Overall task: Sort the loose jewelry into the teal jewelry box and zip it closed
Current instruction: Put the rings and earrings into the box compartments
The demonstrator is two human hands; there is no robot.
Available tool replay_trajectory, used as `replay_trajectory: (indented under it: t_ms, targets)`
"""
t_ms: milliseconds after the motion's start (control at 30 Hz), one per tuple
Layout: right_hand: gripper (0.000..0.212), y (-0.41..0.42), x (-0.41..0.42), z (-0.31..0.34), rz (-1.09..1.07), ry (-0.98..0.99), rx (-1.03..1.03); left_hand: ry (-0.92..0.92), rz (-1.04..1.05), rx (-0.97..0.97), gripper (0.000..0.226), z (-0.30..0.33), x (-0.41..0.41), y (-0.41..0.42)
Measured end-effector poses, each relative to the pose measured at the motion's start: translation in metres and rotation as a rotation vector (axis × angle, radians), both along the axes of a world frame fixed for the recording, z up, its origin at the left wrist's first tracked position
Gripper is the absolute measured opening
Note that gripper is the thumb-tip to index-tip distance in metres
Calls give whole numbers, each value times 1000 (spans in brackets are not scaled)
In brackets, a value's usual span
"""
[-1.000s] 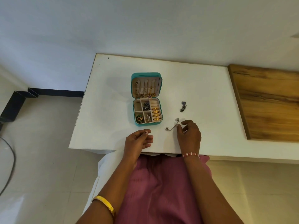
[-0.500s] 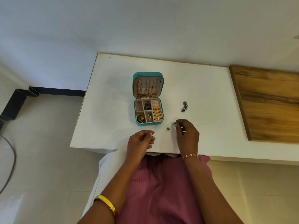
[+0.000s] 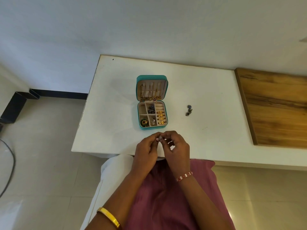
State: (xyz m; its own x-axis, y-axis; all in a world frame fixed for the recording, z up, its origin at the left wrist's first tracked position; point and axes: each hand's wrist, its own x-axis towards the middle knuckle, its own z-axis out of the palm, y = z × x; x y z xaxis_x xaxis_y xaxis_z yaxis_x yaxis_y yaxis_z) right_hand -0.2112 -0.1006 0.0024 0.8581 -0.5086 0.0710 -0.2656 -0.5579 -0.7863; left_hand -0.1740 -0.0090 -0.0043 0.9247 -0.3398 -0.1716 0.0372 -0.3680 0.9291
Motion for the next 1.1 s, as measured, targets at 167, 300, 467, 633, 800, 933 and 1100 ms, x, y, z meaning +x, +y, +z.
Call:
replay_trajectory:
  t_ms: [167,300,467,633,800,933,1100]
  targets:
    - [11,-4,3,-7,71,-37,-127,200,113,-119,22,-2,11,1]
    - [9,-12,13,-5,91,-62,-8,433,207,-238,19,-5,16,4]
    - [18,-52,34,-12,-225,-91,-5,520,233,-294,17,-7,17,4]
    - [41,-81,55,-30,-145,174,-198,553,259,-338,16,-7,18,5]
    - [45,-76,51,-37,-26,331,-310,563,278,-366,16,-7,19,5]
    - [46,-53,31,-34,42,372,-306,559,277,-353,16,-8,18,5]
    - [34,-26,10,-27,151,337,-290,572,295,-361,17,-8,18,5]
